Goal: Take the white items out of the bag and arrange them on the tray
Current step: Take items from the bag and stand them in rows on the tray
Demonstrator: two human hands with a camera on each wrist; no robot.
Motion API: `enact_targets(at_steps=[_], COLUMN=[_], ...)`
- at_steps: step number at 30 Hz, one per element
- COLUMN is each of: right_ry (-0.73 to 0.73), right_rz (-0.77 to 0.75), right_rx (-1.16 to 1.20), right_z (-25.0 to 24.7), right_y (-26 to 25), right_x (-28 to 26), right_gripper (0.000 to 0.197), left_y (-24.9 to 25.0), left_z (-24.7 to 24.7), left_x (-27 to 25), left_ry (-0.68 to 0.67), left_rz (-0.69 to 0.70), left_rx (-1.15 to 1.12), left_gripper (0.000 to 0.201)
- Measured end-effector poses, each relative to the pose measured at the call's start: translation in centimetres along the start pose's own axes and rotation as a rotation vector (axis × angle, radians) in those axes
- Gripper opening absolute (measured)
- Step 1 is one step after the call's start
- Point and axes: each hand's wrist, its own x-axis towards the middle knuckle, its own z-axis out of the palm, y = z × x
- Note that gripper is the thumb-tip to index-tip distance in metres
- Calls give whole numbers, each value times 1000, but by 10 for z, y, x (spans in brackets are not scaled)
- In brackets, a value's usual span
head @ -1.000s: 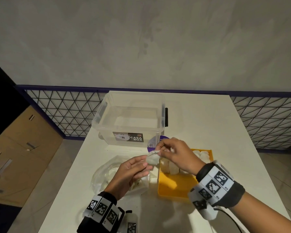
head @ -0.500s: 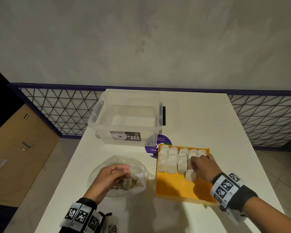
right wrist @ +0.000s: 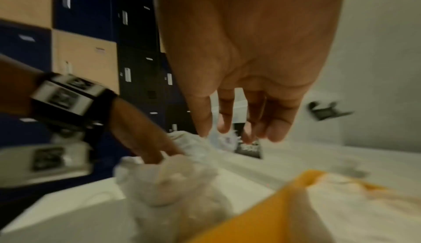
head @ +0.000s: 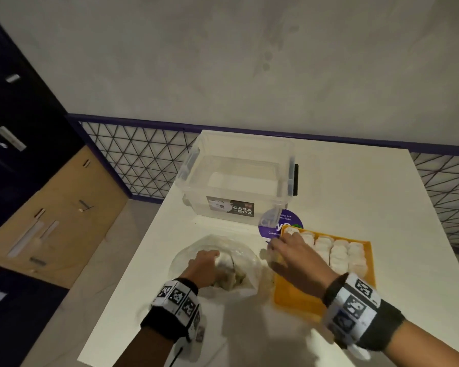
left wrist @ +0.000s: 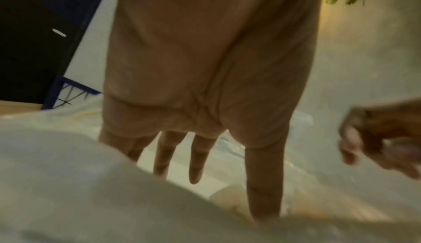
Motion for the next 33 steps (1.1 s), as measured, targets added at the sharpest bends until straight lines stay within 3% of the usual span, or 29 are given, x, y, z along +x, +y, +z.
enact_targets(at_steps=[2, 4, 7, 12, 15, 19, 21, 23, 25, 30, 33], right_ry=[-98, -164, -229, -256, -228, -165, -148, -132, -115, -85, -114], right_rz=[-56, -35, 26, -4, 23, -14, -67, -79, -90, -100, -83], right_rx=[47, 68, 101, 228, 258, 121, -7, -10, 33, 88, 187], right_z=[13, 32, 46, 52, 51, 48, 48, 50, 53, 51, 50], right_y=[-27, -40, -45, -43, -40, -32, -30, -29, -30, -29, -25], right_x=[13, 24, 35, 43, 43, 42, 41, 42, 43, 41, 41], right_gripper=[38, 44, 48, 61, 67, 67, 64, 65, 65, 64, 66], left_y=[12, 25, 35, 29, 31, 25, 20, 14, 13, 7, 4], left_z=[7, 13, 23, 46, 42, 23, 11, 3, -3, -6, -11], left_x=[2, 1, 0, 1, -2, -8, -12, -10, -14, -23, -30], left_ry=[-54, -88, -49, -19, -37, 15, 73, 45, -50, 41, 58], left_rz=[-66, -65, -7, -65, 11, 58, 76, 75, 83, 86, 92], left_rx=[116, 277, 399, 389, 364, 26, -330, -610, -833, -854, -879], left_gripper=[81, 88, 79, 66, 53, 33, 6, 12, 5, 42, 45])
